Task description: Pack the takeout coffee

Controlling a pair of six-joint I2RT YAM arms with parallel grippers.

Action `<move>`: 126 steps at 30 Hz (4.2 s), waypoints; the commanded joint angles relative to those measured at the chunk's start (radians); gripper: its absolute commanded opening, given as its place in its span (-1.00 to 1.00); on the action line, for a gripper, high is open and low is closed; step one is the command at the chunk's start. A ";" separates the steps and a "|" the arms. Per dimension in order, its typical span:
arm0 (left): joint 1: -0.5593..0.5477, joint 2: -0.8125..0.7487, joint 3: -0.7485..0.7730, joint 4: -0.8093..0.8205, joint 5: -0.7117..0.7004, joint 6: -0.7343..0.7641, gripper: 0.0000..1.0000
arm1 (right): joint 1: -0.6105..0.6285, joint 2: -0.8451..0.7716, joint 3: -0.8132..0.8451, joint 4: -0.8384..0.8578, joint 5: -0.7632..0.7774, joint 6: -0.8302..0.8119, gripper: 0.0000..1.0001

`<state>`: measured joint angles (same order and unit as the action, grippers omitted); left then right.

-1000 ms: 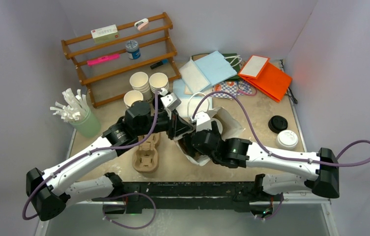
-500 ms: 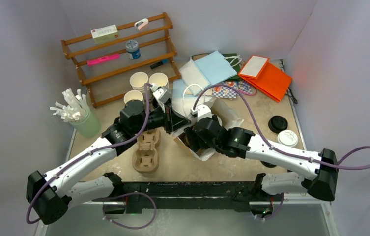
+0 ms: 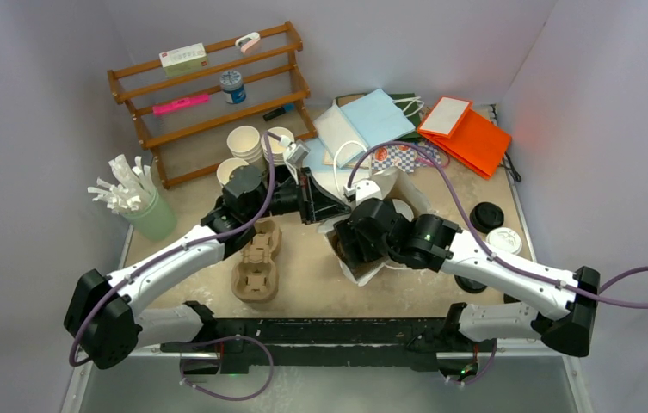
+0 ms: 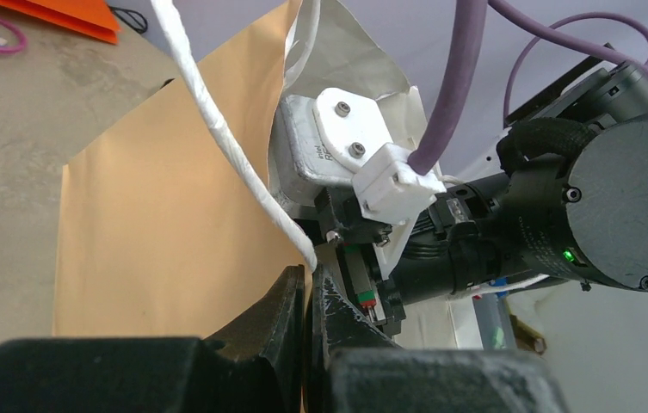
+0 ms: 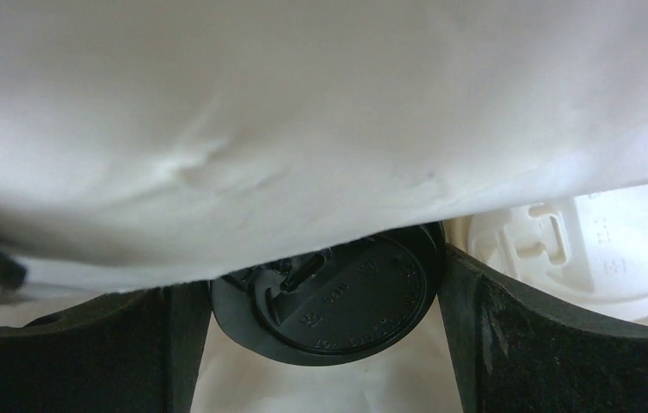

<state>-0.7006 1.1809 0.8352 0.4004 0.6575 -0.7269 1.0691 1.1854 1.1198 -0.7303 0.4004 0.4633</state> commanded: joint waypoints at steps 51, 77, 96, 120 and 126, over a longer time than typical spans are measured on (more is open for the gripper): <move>-0.011 0.062 0.119 -0.316 -0.077 0.209 -1.00 | -0.077 0.249 -0.189 -0.031 -0.345 -0.002 -0.05; -0.017 0.051 0.117 -0.347 -0.075 0.234 -1.00 | -0.073 0.203 0.005 -0.116 -0.247 0.032 0.97; -0.029 0.071 0.176 -0.459 -0.103 0.279 -1.00 | -0.073 0.074 0.135 -0.131 -0.210 0.006 0.97; -0.059 0.121 0.234 -0.485 -0.159 0.303 -1.00 | -0.078 0.049 0.064 -0.079 -0.278 -0.030 0.97; -0.059 0.138 0.263 -0.515 -0.164 0.326 -1.00 | -0.078 0.025 0.101 -0.087 -0.262 -0.049 0.97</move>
<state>-0.7540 1.3056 1.0481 -0.1040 0.5156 -0.4416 0.9897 1.2572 1.1515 -0.8223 0.1429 0.4511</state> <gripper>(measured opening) 0.041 0.985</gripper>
